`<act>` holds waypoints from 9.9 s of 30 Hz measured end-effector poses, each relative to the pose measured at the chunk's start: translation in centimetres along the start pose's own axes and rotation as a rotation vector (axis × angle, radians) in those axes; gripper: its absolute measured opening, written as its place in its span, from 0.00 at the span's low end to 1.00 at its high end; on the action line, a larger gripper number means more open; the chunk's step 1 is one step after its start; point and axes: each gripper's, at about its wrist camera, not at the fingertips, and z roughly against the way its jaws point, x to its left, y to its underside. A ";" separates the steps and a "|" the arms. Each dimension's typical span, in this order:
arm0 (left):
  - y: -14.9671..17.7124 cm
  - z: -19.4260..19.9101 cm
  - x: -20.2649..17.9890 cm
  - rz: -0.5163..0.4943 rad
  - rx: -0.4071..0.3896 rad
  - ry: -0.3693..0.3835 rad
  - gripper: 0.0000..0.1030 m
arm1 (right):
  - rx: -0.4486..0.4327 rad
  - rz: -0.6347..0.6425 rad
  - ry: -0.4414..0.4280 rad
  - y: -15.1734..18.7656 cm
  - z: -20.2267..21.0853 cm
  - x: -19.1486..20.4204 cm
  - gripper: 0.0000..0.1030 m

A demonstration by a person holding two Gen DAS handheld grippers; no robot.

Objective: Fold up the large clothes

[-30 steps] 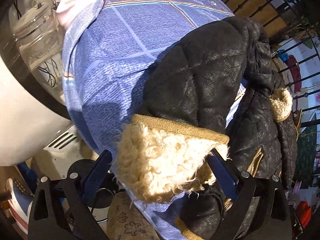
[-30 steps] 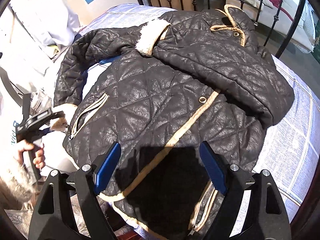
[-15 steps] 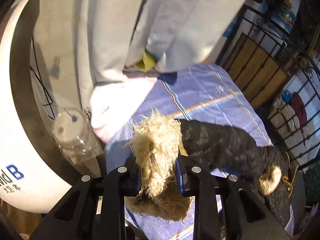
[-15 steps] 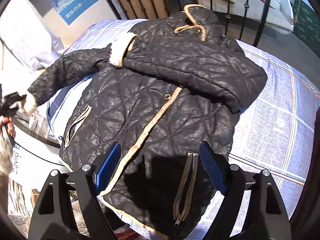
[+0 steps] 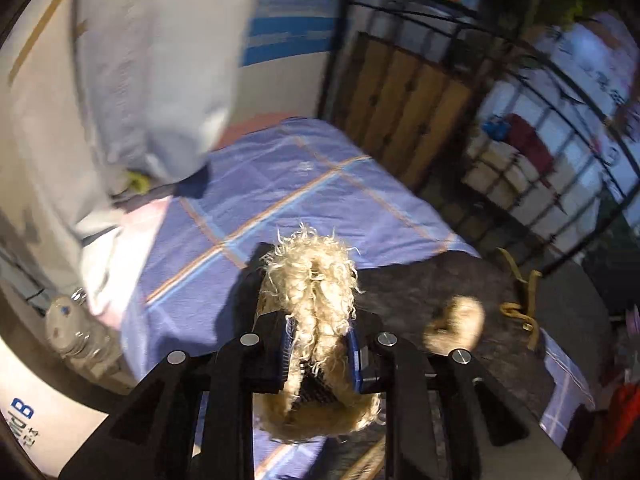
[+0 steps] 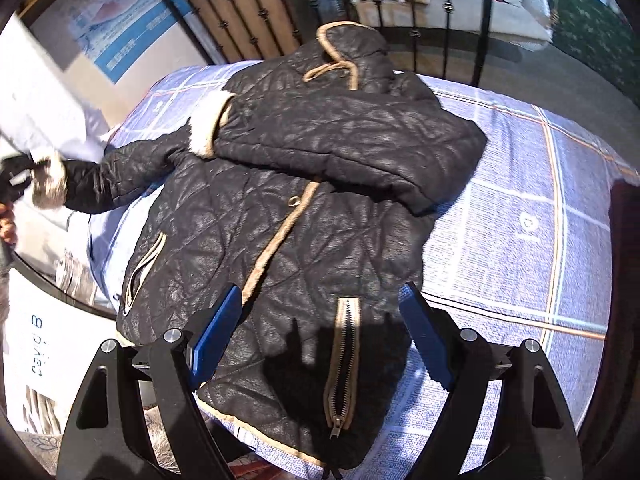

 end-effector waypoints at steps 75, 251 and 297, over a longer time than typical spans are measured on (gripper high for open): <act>25.5 -10.5 1.2 -0.388 0.488 0.166 0.82 | 0.181 -0.131 -0.135 9.3 -5.2 -4.7 0.87; 0.2 -17.9 -11.1 -0.135 0.165 -0.008 0.80 | -0.109 -0.128 0.058 -12.4 -5.1 -8.6 0.61; 10.6 -24.9 -23.7 -0.619 0.367 -0.078 0.96 | 0.200 0.113 0.245 -14.1 -17.7 -6.0 0.93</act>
